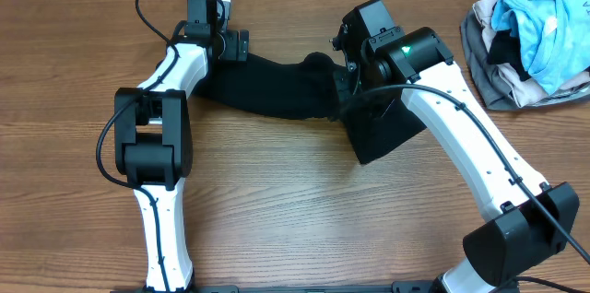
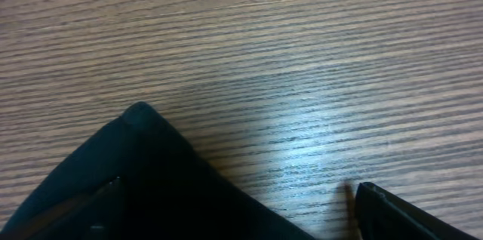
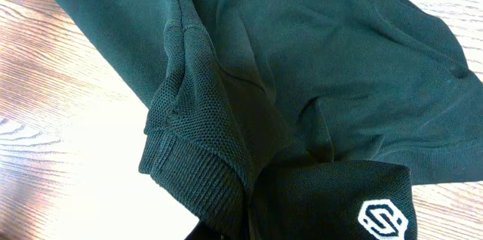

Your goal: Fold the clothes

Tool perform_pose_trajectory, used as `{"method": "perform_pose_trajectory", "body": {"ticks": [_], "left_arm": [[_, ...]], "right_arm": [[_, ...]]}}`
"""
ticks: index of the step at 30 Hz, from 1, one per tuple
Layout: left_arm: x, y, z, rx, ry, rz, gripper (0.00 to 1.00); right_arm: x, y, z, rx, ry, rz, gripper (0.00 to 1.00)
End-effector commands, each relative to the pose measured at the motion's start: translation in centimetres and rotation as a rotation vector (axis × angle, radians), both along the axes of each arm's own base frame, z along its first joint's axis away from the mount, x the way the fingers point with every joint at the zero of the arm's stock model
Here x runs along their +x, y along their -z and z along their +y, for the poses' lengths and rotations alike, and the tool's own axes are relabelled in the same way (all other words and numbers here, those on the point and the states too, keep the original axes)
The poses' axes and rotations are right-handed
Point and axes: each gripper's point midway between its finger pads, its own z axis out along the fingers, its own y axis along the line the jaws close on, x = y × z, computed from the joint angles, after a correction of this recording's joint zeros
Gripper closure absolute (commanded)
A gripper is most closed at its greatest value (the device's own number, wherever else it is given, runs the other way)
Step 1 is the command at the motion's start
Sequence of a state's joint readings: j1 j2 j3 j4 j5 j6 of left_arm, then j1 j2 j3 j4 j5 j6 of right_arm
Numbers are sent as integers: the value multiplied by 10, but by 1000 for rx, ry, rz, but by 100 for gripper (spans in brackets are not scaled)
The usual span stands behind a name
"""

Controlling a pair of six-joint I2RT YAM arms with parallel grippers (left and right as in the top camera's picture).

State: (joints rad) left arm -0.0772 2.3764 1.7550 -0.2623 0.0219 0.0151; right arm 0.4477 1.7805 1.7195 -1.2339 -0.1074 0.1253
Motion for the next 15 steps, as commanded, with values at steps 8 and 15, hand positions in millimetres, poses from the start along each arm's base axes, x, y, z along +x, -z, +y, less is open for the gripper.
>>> {"method": "perform_pose_trajectory", "body": {"ticks": [8,15], "left_arm": [[7,-19,1,-18,-36,-14,63],[2,-36,19,42,-100,-14,96]], "right_arm": [[1,-2,1,10,0,-7,96],[1,-2,1,11,0,-7,96]]}}
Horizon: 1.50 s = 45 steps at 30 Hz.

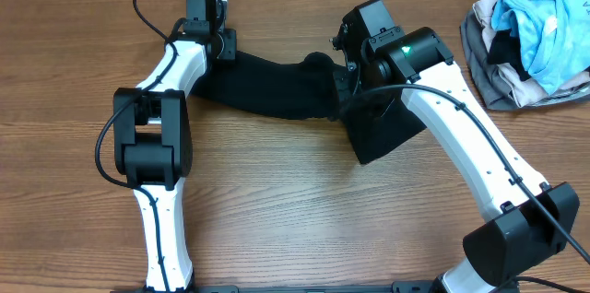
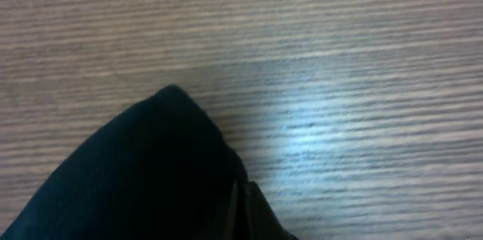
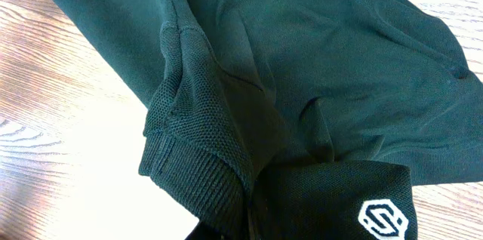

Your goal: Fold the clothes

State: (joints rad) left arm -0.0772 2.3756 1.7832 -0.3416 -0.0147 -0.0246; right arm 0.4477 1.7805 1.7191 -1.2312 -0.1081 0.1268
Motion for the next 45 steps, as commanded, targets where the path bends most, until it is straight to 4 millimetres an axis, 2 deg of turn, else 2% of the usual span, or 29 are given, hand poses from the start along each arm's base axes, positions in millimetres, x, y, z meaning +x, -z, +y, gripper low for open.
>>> {"method": "perform_pose_trajectory", "body": {"ticks": [1,4,7,8,12,14,19,23,27,29,30,31,34,40,45], "left_arm": [[8,-42,16,43,-55,-65,96],[6,-68,28,46,-76,-88,96],[0,-103,41,44,-99,-121,96],[-5,-119,47,43,-108,-133,96],[-28,-159,61,35,-132,-127,96],[-47,-167,64,24,-131,-83,96],[-88,-171,65,4,-125,44,96],[-108,-194,68,9,-127,45,96],[-123,-235,76,3,-143,-31,96],[-133,-263,80,0,-153,-95,96],[-142,-287,84,1,-164,-149,96],[-149,-301,87,2,-171,-184,96],[-172,-344,91,5,-185,-287,96],[-217,-415,90,13,-195,-487,96],[-257,-465,86,14,-196,-643,96]], "right_arm": [[1,-3,1,9,-1,-7,96],[2,-3,2,11,-1,-12,96],[2,-3,2,13,-1,-15,96],[2,-3,2,13,-2,-15,96],[2,-3,2,13,-1,-13,96],[2,-3,2,13,-1,-13,96],[2,-4,2,15,-1,-15,96],[2,-15,2,27,8,-35,96],[5,-58,-8,82,75,-113,96],[5,-89,-19,116,108,-177,96],[3,-112,-29,138,134,-222,96],[1,-128,-37,150,153,-252,96],[-8,-161,-61,156,204,-322,96],[-34,-203,-109,126,310,-418,96],[-67,-236,-135,131,350,-506,96]]}}
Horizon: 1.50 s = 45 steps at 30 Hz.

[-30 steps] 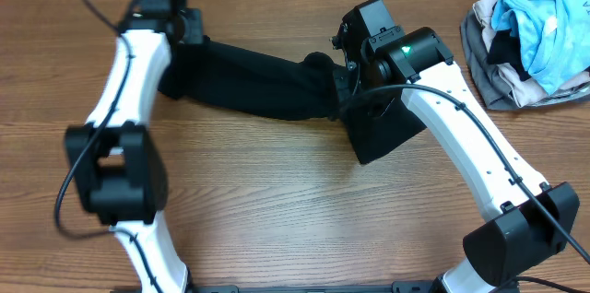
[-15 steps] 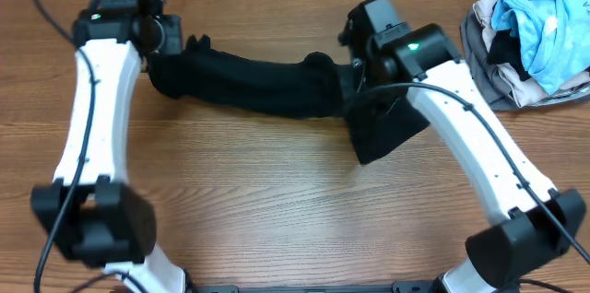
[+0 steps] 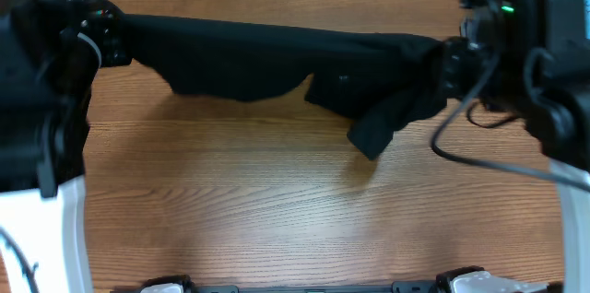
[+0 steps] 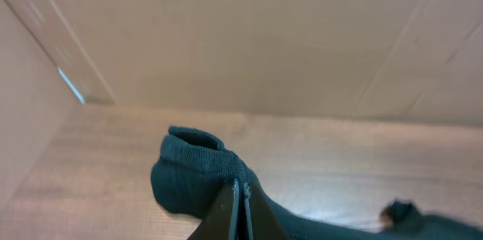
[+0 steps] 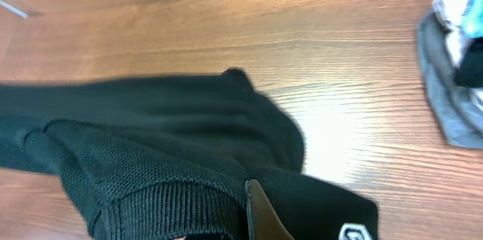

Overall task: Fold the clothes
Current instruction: 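Lift the shirt with both grippers and stretch it wide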

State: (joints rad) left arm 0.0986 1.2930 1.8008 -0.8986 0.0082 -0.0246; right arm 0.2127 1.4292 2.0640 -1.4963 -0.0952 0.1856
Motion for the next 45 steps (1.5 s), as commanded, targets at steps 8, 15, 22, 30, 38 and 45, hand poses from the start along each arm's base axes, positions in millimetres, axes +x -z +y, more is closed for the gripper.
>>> {"method": "perform_pose_trajectory", "body": {"ticks": [8,15,22,30,38,45], "left_arm": [[-79,-86,4,32,-62,-289,96],[-84,-91,11,39,-103,-306,96],[-30,-60,19,38,-114,-198,96],[75,-28,33,60,-117,-194,96],[118,-62,33,139,-80,-393,96],[134,-20,32,159,-46,-262,96]], "right_arm": [[-70,-67,-40,-24,82,-241,96],[-73,-69,-41,-60,49,-263,96],[-2,-49,-29,-120,-4,-220,96],[139,-32,-15,-199,-19,-356,96],[191,-93,-17,-232,40,-679,96],[206,-56,-9,-235,-9,-586,96]]}}
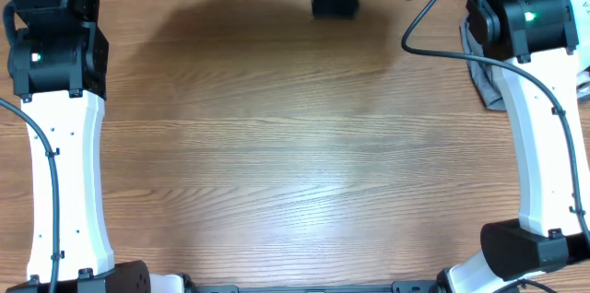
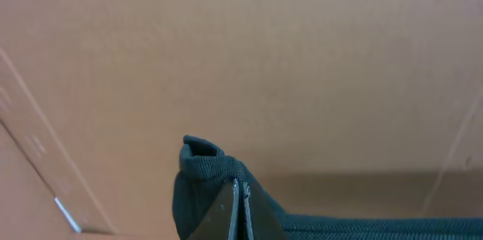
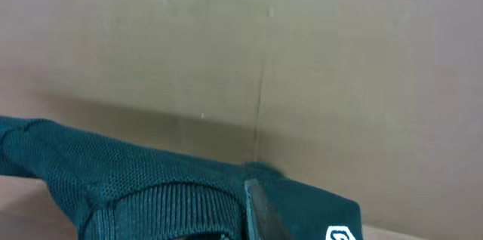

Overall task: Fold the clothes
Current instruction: 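Lift the shirt with both grippers and stretch it wide, then lower the stretched shirt flat onto the table with both grippers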

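Note:
A dark green, almost black shirt hangs high at the top edge of the overhead view, stretched between my two arms and mostly cut off by the frame. My left gripper [image 2: 239, 195] is shut on a folded edge of the shirt [image 2: 204, 183]. My right gripper [image 3: 253, 202] is shut on the ribbed hem of the shirt [image 3: 151, 195], beside a white logo [image 3: 339, 234]. Both wrist cameras face a brown cardboard wall.
A pile of other clothes [image 1: 484, 76], grey on the outside, lies at the right edge of the wooden table [image 1: 295, 164], partly behind the right arm [image 1: 530, 118]. The left arm [image 1: 60, 127] stands along the left side.
Both arms have lifted further, carrying the shirt from just above the table's far half up to the top edge of the overhead view. Both wrist cameras now face the cardboard wall.
The shirt lay bunched on the table, my right gripper on its hem and my left gripper open at a corner. The left then shut on that corner. Later the shirt hung stretched between both grippers above the table, and now higher still.

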Tool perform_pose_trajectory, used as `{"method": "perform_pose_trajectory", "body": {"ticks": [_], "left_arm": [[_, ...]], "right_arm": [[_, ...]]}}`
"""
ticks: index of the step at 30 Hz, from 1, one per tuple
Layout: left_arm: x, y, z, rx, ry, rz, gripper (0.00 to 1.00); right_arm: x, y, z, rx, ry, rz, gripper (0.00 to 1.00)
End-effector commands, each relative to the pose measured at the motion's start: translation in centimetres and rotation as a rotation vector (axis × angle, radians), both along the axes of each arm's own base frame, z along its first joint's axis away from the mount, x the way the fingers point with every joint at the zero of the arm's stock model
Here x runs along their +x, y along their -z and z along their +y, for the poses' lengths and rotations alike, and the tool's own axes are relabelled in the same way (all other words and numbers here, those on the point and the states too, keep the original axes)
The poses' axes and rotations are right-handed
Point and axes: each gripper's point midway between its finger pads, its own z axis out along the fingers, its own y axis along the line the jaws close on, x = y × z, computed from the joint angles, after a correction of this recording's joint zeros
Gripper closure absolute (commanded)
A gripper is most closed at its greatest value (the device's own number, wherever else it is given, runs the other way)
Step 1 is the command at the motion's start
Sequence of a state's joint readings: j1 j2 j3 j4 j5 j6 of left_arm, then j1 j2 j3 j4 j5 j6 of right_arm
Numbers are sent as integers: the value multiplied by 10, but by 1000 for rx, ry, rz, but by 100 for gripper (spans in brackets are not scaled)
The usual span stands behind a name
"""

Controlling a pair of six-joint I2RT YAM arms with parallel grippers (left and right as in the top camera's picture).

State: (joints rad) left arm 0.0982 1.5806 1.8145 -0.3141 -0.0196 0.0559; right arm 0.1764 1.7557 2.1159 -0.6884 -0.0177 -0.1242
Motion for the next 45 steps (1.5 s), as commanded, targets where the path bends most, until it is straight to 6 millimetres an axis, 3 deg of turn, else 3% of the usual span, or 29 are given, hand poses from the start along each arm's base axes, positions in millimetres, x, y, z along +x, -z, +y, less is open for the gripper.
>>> {"method": "perform_pose_trajectory", "body": {"ticks": [1,5,8,13,21,28,36,45], "left_arm": [[8,23,14,33,-42,82,96],[22,98,14,10,-34,313,96],[15,163,13,-15,-27,538,96],[-19,219,12,-83,-48,797,96],[-84,252,-5,-167,-12,1082,96],[-135,267,-9,-188,-23,1297,96],[-166,283,-9,-205,-37,1426,96],[-199,339,-9,-240,-73,1534,96]], "right_arm": [[8,18,-16,-26,41,58,96],[14,96,-4,-37,-22,294,96],[5,149,3,-35,-63,469,96],[-31,188,6,1,-73,698,96],[-102,217,2,63,-16,1034,96],[-137,220,14,71,-8,1163,96],[-165,232,37,9,11,1247,96],[-216,287,44,-16,106,1378,96]]}}
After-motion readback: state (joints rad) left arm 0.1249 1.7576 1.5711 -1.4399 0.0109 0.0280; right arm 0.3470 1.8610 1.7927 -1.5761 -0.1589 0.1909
